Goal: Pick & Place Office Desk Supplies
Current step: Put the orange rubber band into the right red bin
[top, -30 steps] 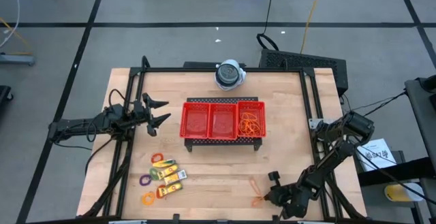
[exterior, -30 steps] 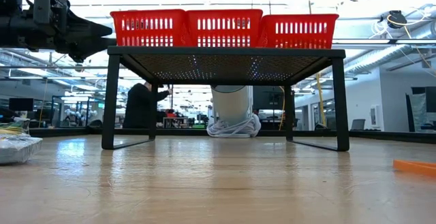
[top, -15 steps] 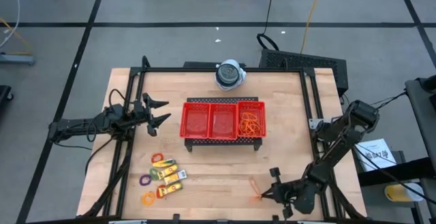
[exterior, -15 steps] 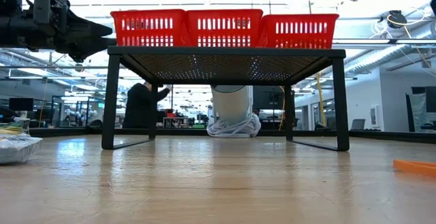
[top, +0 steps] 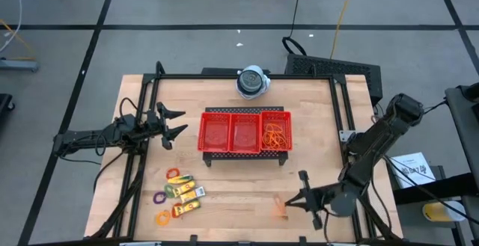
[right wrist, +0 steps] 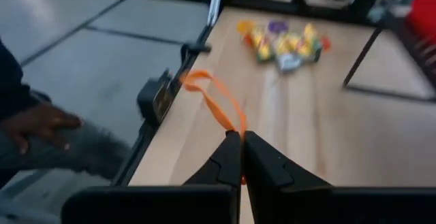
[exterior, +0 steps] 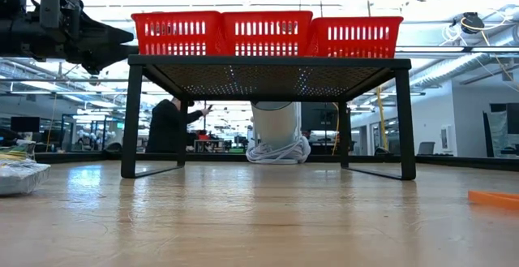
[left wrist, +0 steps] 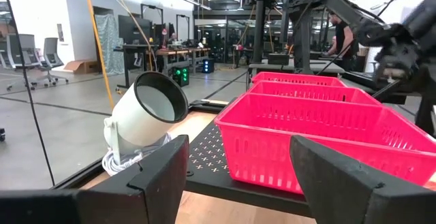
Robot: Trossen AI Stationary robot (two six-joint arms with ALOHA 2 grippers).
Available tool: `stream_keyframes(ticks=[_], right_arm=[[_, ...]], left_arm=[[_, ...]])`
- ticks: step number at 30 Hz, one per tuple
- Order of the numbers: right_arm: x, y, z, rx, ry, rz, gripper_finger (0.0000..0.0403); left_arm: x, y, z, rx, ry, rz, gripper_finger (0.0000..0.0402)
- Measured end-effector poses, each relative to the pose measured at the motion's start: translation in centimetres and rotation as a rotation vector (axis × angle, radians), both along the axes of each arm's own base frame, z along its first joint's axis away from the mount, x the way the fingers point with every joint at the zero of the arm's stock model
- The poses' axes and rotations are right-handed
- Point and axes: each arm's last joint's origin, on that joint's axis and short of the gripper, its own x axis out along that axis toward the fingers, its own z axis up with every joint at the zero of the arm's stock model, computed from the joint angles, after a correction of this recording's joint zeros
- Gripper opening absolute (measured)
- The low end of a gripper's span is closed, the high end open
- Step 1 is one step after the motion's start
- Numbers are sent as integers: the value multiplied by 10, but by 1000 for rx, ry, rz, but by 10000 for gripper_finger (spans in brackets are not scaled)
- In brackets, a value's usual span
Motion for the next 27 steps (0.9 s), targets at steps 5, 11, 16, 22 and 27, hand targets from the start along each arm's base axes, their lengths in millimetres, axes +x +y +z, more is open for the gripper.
stream_keyframes(ticks=[5, 11, 16, 22, 27], right_arm=[[2, -26, 31, -33, -108, -26, 0], [3, -63, 54, -78, -167, -112, 0], [5, -98, 55, -48, -170, -300, 0], [2, -135, 40, 33, -166, -496, 0], [-2, -154, 24, 40, -148, -584, 0]], left_arm=[[0, 0, 0, 0, 0, 0, 267], [0, 0, 0, 0, 0, 0, 267], [0, 0, 0, 0, 0, 0, 267], [0, 0, 0, 0, 0, 0, 267], [0, 0, 0, 0, 0, 0, 267]])
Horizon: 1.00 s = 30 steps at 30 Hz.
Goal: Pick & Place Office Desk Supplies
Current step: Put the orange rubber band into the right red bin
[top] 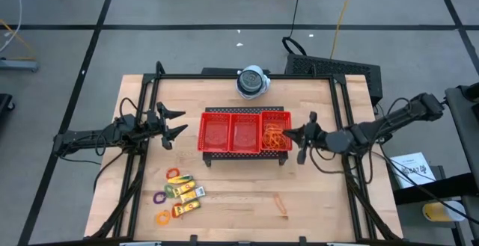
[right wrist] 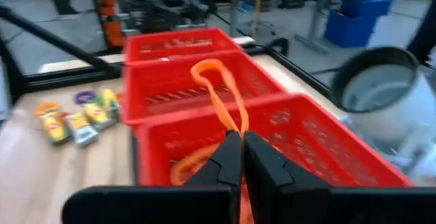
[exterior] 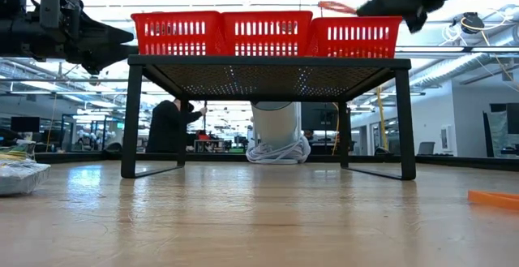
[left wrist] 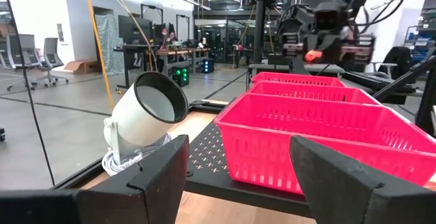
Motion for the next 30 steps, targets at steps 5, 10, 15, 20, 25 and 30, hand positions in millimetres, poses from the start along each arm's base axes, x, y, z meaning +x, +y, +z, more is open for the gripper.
stream_keyframes(ticks=[5, 10, 15, 20, 25, 30], right_arm=[[-2, -9, -10, -4, 12, -42, 4], [-1, -11, -11, -11, 14, -50, 7], [0, -11, -8, -16, -12, -42, 9], [0, -10, -7, -43, -7, -33, 26], [0, -10, -7, -43, -6, -31, 68], [0, -10, -7, -16, -16, -38, 126]], left_arm=[[0, 0, 0, 0, 0, 0, 267], [0, 0, 0, 0, 0, 0, 267], [0, 0, 0, 0, 0, 0, 267], [0, 0, 0, 0, 0, 0, 267], [0, 0, 0, 0, 0, 0, 267], [0, 0, 0, 0, 0, 0, 267]])
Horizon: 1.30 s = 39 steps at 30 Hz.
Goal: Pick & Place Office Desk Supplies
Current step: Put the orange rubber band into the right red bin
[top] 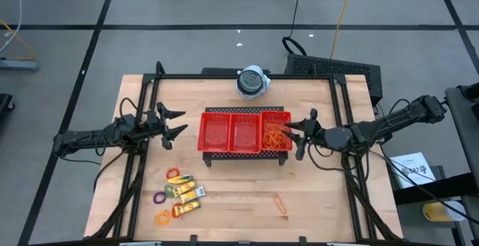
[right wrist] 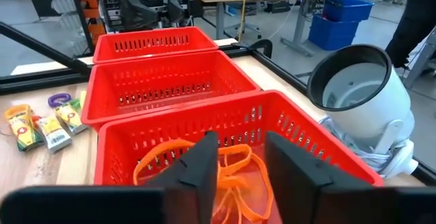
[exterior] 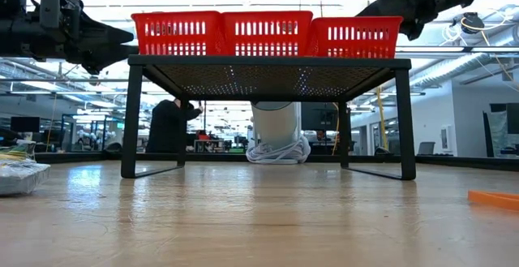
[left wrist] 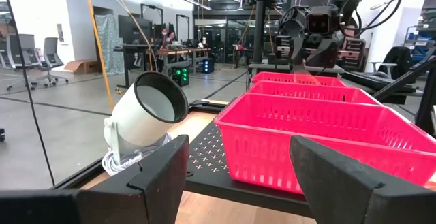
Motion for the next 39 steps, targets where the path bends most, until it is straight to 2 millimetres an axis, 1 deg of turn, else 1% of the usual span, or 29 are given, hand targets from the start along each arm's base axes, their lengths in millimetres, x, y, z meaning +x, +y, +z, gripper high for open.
stream_keyframes(ticks=[2, 6, 9, 13, 16, 19, 23, 26, 32, 36, 39], right_arm=[[0, 0, 0, 4, -1, 1, 147], [2, 3, 2, 38, -24, 96, 178], [3, 7, 9, 83, -87, 216, 191], [5, 15, 19, 137, -185, 454, 196], [5, 27, 27, 158, -268, 643, 193], [6, 45, 32, 126, -361, 790, 191], [7, 74, 26, 50, -395, 902, 193], [9, 95, 13, 28, -335, 879, 198], [18, 132, -5, -9, -39, 711, 201], [24, 152, -20, 28, 158, 652, 199], [27, 163, -39, 75, 248, 631, 199]], left_arm=[[0, 0, 0, 0, 0, 0, 267], [0, 0, 0, 0, 0, 1, 267], [0, 0, 0, 0, 0, 1, 267], [0, 0, 0, 0, 0, 0, 267], [0, 0, 0, 0, 0, 0, 267], [0, 0, 0, 0, 0, 0, 267], [0, 0, 0, 0, 0, 0, 267], [0, 0, 0, 0, 0, 0, 267], [0, 0, 0, 0, 0, 0, 267], [0, 0, 0, 0, 0, 0, 267], [0, 0, 0, 0, 0, 0, 267]])
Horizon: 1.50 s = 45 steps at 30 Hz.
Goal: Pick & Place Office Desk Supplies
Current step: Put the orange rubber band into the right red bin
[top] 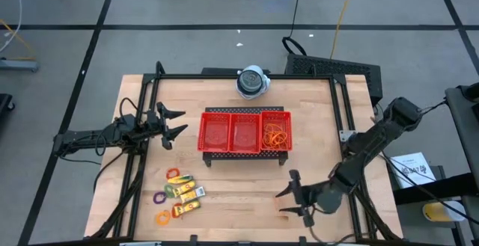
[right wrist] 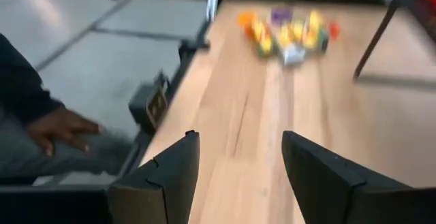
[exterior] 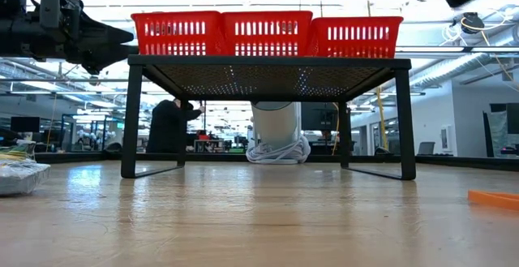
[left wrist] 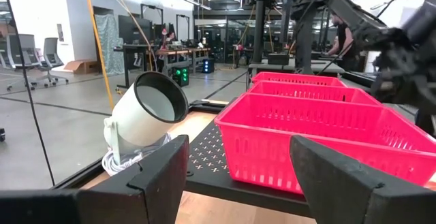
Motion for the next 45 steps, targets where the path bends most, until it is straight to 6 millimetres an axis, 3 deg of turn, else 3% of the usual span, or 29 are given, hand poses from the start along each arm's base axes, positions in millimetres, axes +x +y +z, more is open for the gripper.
stream_keyframes(ticks=[7, 14, 21, 28, 40, 45], right_arm=[[1, 14, -50, 5, 192, -75, 199], [2, 15, -91, -32, 339, -164, 199], [2, 16, -117, -33, 418, -238, 199], [-5, 6, -129, -81, 518, -328, 171], [-2, -6, -132, -105, 607, -355, 11], [0, -10, -133, -106, 614, -362, 4]], left_arm=[[0, 0, 0, 0, 0, 0, 267], [0, 0, 0, 0, 0, 0, 267], [0, 0, 0, 0, 0, 0, 267], [0, 0, 0, 0, 0, 0, 267], [0, 0, 0, 0, 0, 0, 267], [0, 0, 0, 0, 0, 0, 267]])
